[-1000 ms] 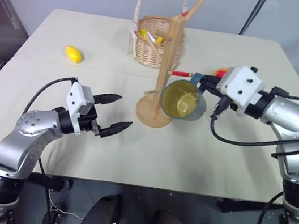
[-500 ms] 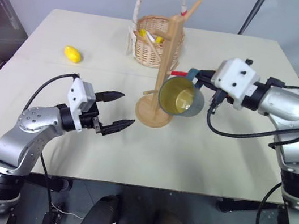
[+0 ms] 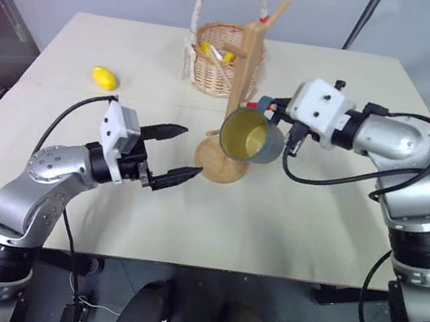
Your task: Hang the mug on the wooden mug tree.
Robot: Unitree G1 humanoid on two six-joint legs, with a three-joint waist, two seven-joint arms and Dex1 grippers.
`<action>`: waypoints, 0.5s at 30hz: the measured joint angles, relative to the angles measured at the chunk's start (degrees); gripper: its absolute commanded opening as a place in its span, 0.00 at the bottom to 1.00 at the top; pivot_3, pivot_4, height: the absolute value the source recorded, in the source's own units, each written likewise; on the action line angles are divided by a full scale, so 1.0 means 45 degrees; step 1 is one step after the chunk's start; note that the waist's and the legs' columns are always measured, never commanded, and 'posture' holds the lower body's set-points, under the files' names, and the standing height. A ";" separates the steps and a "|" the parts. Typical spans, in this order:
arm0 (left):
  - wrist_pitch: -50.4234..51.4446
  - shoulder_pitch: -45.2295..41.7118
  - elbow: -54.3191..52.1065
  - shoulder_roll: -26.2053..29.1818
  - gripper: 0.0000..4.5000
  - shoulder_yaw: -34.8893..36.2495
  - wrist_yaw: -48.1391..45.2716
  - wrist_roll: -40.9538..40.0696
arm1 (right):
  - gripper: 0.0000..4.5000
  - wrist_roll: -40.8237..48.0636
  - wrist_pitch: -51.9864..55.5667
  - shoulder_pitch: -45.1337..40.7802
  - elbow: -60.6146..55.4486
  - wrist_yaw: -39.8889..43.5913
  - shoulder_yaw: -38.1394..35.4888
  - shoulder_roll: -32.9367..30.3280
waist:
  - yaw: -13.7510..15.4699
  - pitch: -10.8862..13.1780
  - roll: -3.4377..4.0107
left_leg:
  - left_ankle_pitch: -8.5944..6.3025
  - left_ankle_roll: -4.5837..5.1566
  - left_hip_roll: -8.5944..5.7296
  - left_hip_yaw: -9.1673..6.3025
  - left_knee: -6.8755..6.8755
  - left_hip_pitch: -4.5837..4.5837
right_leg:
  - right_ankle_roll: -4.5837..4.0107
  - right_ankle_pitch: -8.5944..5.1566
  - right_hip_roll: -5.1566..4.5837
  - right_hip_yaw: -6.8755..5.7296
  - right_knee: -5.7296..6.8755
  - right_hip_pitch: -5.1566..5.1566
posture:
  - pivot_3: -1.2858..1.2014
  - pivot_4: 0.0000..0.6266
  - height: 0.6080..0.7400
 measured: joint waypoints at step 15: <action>-0.0004 0.0058 -0.0018 -0.0047 1.00 0.0030 0.0067 -0.0009 | 0.56 -0.0067 -0.0010 0.0041 -0.0200 -0.0143 -0.1211 -0.1036 | 0.0068 0.0001 -0.0003 | 0.0000 0.0000 -0.0005 0.0003 0.0001 0.0000 | 0.0001 0.0000 0.0000 0.0000 -0.0005 0.0005 | 0.52 0.24 1.00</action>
